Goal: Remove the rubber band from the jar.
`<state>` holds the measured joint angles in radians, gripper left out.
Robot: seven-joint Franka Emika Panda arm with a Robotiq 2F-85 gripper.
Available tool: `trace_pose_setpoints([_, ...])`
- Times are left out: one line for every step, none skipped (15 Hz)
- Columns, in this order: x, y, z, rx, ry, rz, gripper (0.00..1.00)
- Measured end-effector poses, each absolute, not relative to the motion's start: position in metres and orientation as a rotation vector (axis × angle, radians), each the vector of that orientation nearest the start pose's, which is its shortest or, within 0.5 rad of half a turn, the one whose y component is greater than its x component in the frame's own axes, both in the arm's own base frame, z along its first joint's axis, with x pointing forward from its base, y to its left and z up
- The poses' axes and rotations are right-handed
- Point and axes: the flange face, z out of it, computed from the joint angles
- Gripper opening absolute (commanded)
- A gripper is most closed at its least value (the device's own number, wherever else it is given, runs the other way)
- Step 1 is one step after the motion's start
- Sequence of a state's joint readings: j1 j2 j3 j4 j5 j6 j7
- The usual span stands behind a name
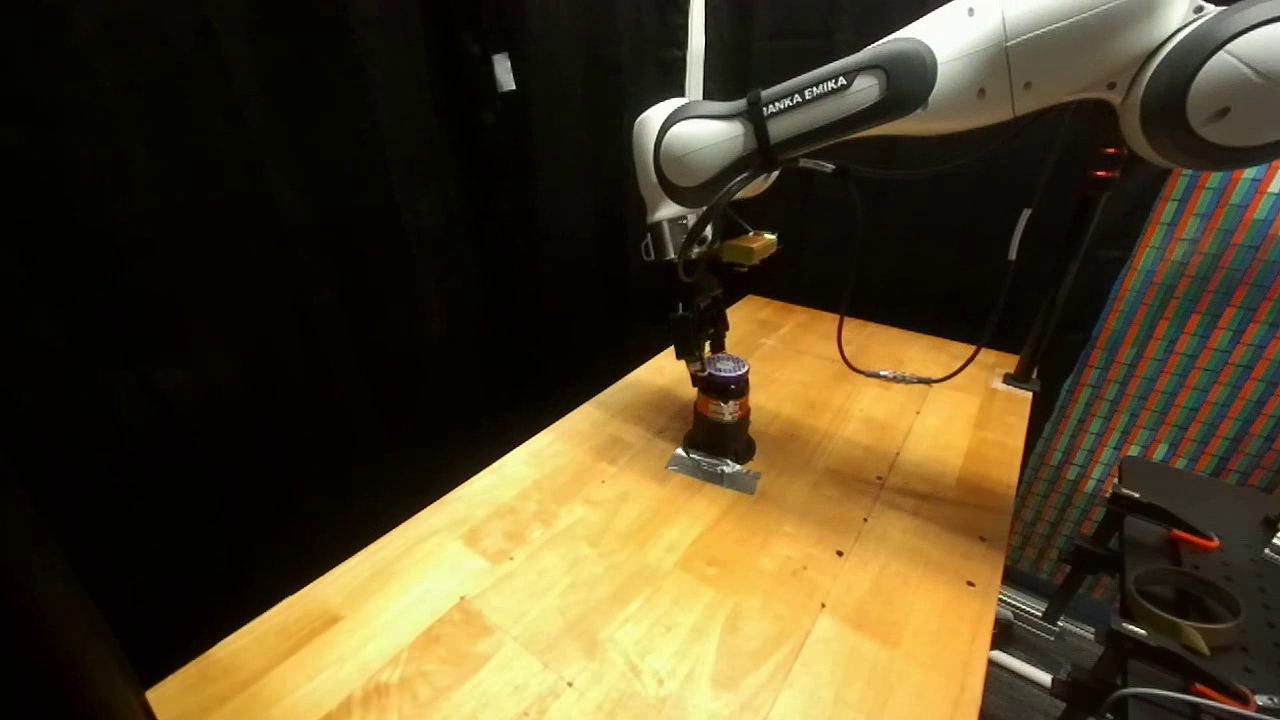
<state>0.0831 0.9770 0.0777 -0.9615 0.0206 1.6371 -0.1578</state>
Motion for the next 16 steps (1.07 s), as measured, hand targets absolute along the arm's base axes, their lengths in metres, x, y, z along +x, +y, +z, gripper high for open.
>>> trace_pose_setpoints([0.74,0.104,0.25,-2.982,-0.442,0.485,1.0])
trace_pose_setpoints([0.737,0.107,0.247,-2.978,-0.447,0.515,1.0])
trace_pose_setpoints([0.735,0.108,0.245,-2.975,-0.451,0.544,1.0])
trace_pose_setpoints([0.733,0.109,0.244,-2.978,-0.457,0.577,1.0])
trace_pose_setpoints([0.729,0.11,0.243,-2.982,-0.465,0.614,1.0])
trace_pose_setpoints([0.725,0.111,0.243,-2.991,-0.471,0.665,1.0])
trace_pose_setpoints([0.72,0.113,0.242,-3.0,-0.473,0.726,1.0])
trace_pose_setpoints([0.715,0.115,0.24,-3.004,-0.477,0.783,1.0])
trace_pose_setpoints([0.71,0.117,0.239,-3.01,-0.483,0.83,1.0])
trace_pose_setpoints([0.707,0.119,0.237,-3.012,-0.492,0.867,1.0])
trace_pose_setpoints([0.704,0.121,0.235,-3.016,-0.5,0.893,1.0])
trace_pose_setpoints([0.702,0.122,0.232,-3.019,-0.506,0.907,1.0])
trace_pose_setpoints([0.7,0.122,0.23,-3.023,-0.511,0.918,1.0])
trace_pose_setpoints([0.698,0.121,0.229,-3.031,-0.513,0.923,1.0])
trace_pose_setpoints([0.697,0.12,0.228,-3.041,-0.512,0.915,1.0])
trace_pose_setpoints([0.696,0.119,0.227,-3.055,-0.505,0.897,1.0])
